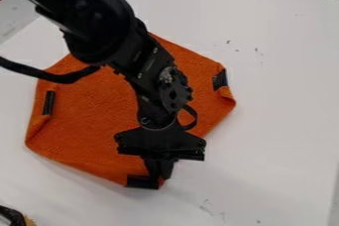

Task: Fold the cloth from bottom right to top left

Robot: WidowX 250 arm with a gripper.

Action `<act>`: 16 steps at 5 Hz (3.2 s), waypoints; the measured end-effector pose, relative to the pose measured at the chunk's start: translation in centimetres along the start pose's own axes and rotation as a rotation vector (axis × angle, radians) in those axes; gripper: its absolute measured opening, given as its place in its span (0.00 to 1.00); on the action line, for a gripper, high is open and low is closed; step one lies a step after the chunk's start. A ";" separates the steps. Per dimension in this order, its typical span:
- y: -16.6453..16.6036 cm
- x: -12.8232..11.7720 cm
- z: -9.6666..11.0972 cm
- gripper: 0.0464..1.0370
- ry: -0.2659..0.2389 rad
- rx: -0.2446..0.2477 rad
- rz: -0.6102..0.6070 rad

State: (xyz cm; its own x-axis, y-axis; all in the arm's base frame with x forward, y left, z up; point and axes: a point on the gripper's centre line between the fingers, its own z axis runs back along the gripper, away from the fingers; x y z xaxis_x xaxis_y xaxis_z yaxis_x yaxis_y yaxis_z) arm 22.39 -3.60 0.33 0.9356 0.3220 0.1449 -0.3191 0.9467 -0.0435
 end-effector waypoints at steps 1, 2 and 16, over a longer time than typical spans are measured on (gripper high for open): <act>1.1 0.7 1.1 0.01 0.054 0.075 -0.054; 2.5 3.6 3.0 0.01 0.083 0.098 -0.169; 6.7 19.0 2.8 0.96 -0.075 0.165 -0.476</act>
State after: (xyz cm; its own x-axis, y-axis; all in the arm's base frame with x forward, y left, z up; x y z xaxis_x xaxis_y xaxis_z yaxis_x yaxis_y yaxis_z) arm 37.60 8.82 5.57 0.9716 -0.1516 0.1815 0.1143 0.9730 0.2005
